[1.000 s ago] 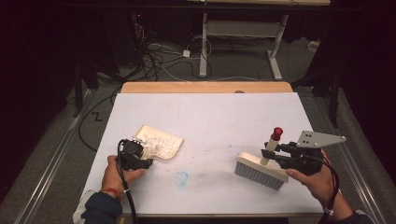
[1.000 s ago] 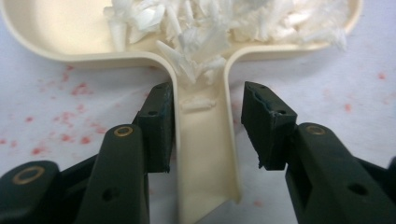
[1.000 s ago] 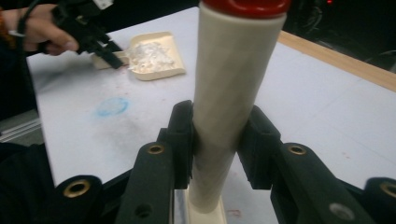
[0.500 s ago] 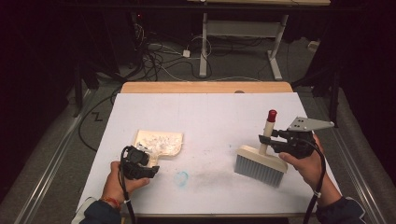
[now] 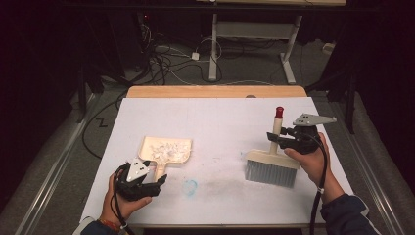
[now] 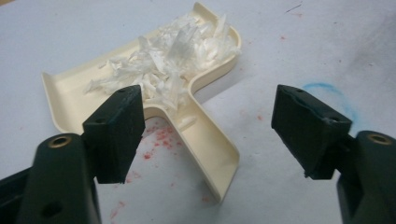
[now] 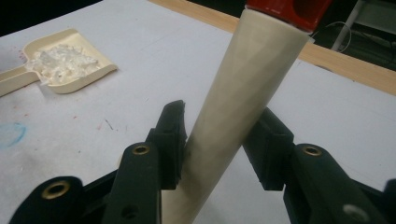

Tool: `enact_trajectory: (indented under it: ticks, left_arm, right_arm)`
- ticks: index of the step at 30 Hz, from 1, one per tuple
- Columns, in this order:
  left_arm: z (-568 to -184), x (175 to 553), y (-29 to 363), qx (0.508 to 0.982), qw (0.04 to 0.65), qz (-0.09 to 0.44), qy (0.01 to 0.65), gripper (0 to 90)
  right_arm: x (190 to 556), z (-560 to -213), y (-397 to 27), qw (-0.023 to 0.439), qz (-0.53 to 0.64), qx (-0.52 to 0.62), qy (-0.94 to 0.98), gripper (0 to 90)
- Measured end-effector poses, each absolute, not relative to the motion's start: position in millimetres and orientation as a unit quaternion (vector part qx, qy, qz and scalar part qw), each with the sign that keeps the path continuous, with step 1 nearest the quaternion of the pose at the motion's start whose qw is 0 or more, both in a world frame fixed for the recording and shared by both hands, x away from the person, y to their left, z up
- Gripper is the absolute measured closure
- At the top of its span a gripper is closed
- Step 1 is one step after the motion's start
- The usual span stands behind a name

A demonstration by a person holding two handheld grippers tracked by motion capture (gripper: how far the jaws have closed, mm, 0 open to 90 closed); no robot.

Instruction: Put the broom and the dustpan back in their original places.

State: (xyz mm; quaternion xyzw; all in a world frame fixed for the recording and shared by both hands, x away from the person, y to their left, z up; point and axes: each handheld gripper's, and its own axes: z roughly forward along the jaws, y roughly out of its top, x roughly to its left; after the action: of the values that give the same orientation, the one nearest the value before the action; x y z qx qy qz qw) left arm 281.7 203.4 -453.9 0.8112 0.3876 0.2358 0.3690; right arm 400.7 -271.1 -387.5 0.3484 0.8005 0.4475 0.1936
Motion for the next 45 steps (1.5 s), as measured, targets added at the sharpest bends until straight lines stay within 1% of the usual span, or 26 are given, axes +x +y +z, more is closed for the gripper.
enact_trajectory:
  ticks: [3,12,18,23,26,28,30,32,45]
  left_arm:
    - [-456,277,203,0.816,0.366,0.240,0.379,21.3]
    - [-459,275,203,0.808,0.373,0.248,0.382,21.5]
    - [-459,274,202,0.803,0.381,0.267,0.372,20.6]
    - [-459,273,201,0.803,0.388,0.270,0.362,20.5]
    - [-459,272,201,0.804,0.388,0.272,0.358,20.1]
    - [-460,272,200,0.804,0.385,0.276,0.360,20.0]
    - [-460,272,200,0.805,0.385,0.274,0.359,20.0]
    - [-461,272,200,0.807,0.384,0.273,0.357,20.0]
    - [-464,272,197,0.812,0.373,0.275,0.353,20.0]
  right_arm:
    - [408,-390,-269,0.197,0.439,0.357,0.801,60.1]
    - [430,-397,-261,0.219,0.409,0.376,0.802,58.8]
    - [444,-404,-258,0.234,0.391,0.386,0.802,57.5]
    - [450,-409,-256,0.239,0.391,0.393,0.797,57.1]
    - [451,-407,-256,0.265,0.393,0.399,0.785,54.8]
    - [451,-405,-259,0.274,0.404,0.409,0.771,51.2]
    - [451,-402,-261,0.276,0.416,0.409,0.764,50.9]
    - [449,-400,-262,0.289,0.414,0.409,0.760,49.3]
    - [434,-390,-260,0.316,0.440,0.394,0.743,42.1]
